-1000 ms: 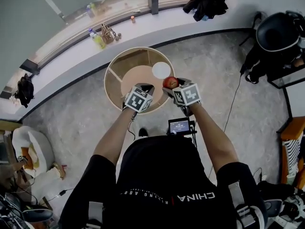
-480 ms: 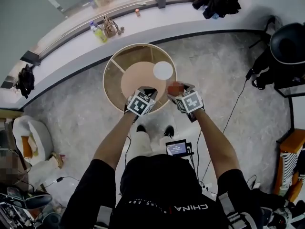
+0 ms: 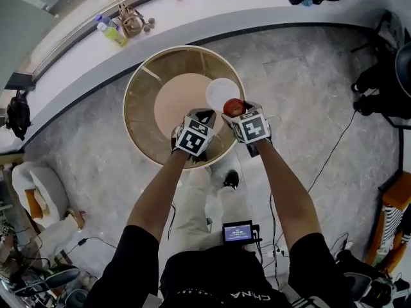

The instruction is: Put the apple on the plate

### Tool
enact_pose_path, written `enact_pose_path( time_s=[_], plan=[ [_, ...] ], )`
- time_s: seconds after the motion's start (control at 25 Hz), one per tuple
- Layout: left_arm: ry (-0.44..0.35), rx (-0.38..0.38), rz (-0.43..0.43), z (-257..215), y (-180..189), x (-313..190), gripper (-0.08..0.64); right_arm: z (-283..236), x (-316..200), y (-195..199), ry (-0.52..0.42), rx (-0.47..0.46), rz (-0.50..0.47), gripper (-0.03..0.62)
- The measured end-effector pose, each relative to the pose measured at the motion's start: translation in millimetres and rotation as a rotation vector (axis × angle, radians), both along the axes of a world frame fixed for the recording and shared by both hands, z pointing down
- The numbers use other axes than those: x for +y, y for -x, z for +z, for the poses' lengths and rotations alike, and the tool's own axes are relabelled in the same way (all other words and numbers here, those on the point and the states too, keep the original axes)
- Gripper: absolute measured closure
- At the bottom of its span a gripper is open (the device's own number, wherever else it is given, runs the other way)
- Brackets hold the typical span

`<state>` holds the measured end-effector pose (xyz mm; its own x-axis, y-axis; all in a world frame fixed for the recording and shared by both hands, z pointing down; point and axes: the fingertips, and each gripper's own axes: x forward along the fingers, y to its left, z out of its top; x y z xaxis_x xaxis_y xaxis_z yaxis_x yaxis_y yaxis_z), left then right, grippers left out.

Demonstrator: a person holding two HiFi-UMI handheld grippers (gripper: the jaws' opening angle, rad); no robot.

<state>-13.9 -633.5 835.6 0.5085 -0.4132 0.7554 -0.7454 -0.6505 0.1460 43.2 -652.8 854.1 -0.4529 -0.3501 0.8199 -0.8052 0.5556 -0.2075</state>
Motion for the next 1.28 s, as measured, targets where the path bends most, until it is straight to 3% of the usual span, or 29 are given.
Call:
enact_pose_path(
  time_s=[0.16, 0.32, 0.48, 0.72, 1.0, 1.28],
  plan=[
    [0.03, 0.013, -0.077, 75, 12, -50, 0.543, 73, -51, 20, 0.021, 0.02, 0.028, 0.222],
    [0.061, 0.026, -0.088, 119, 17, -75, 0.543, 123, -86, 32, 0.009, 0.082, 0.025, 0.222],
    [0.063, 0.009, -0.151, 138, 31, -89, 0.543, 146, -100, 41, 0.011, 0.132, 0.001, 0.222],
    [0.092, 0.017, -0.144, 143, 35, -85, 0.543, 150, -95, 49, 0.022, 0.092, -0.018, 0.221],
    [0.118, 0.022, -0.122, 102, 31, -56, 0.543, 108, -73, 30, 0.06, 0.073, -0.01, 0.21],
    [0.123, 0.019, -0.052, -23, 21, -5, 0.543, -41, -10, 17, 0.099, 0.001, 0.01, 0.213]
  ],
)
